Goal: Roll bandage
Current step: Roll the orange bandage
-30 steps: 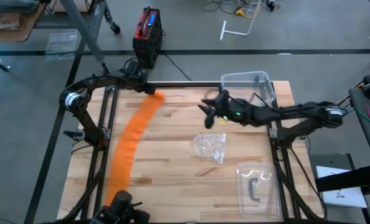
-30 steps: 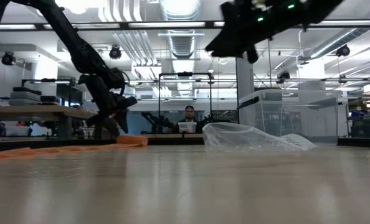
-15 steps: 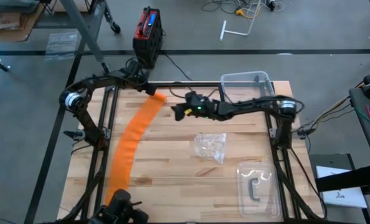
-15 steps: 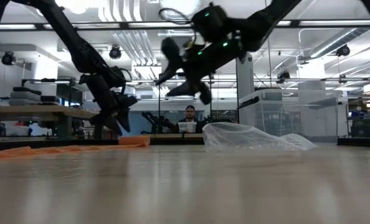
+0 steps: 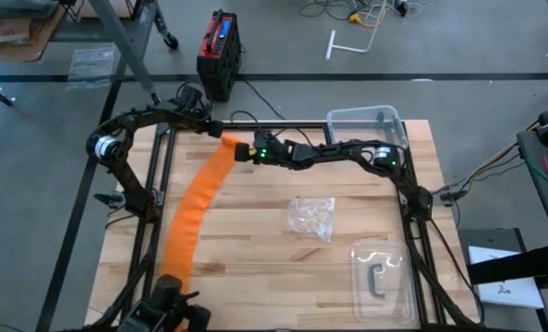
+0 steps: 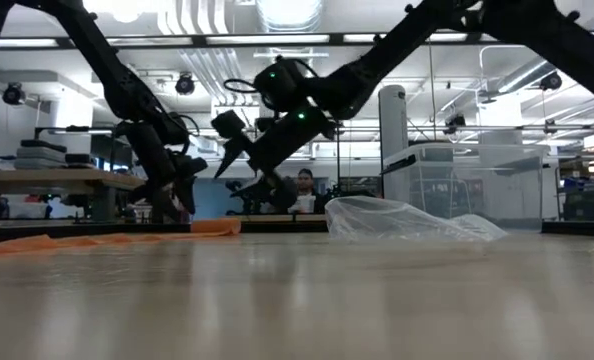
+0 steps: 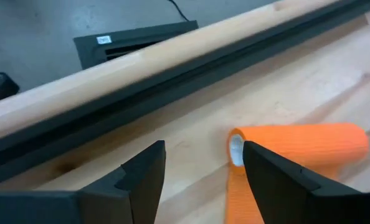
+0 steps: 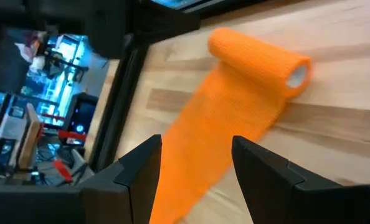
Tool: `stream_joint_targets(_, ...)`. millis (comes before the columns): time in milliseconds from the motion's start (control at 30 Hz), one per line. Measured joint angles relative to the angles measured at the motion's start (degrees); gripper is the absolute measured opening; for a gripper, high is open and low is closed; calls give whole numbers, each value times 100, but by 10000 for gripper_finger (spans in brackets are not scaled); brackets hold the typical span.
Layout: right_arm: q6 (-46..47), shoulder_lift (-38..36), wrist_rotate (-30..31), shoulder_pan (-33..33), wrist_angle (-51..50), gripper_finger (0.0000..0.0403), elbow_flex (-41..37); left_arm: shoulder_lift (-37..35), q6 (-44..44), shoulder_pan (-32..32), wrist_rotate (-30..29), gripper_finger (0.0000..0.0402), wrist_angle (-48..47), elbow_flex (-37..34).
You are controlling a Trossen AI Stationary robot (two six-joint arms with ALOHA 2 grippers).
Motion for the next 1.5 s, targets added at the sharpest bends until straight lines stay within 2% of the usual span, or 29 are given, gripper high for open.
stream_joint_targets(167,196,326,399,3,-979,190,719,254,2,-19,20,210,97,0)
stream_joint_targets(267,12,386,320,-3,-1431,190,1052,451,90,-62,178,212,231,0)
stream_joint_targets(367,-612,337,105,19,-1899,190,1329,548,197,-134,342,213,338,7)
stream_joint_targets(533,-2069,-105,454,126,-2870,190,1683,573,304,-275,381,207,473,4)
stream_joint_targets(667,-2790,-677,661,135,-3454,190,1496,575,324,-452,508,199,666,0)
stream_joint_targets(833,-3209,-1626,1729,448,-3362,182,507,634,425,-804,531,192,773,0)
stream_joint_targets(1033,-3962,-3166,2625,1293,-1720,167,-1539,634,591,-1342,516,187,773,0)
stream_joint_targets(1133,-4442,-3858,2824,1772,-238,158,-2686,634,599,-1539,513,190,776,0)
stream_joint_targets(1200,-4865,-4237,2764,2002,965,149,-3387,632,601,-1632,516,194,788,0)
stream_joint_targets(1300,-4968,-4536,2556,2166,2645,132,-4213,632,599,-1699,518,199,793,0)
stream_joint_targets(1433,-4395,-4737,1961,2185,4676,98,-4733,627,510,-1698,527,204,793,0)
stream_joint_targets(1500,-4220,-4779,1823,2167,5286,77,-4842,627,420,-1700,534,205,791,0)
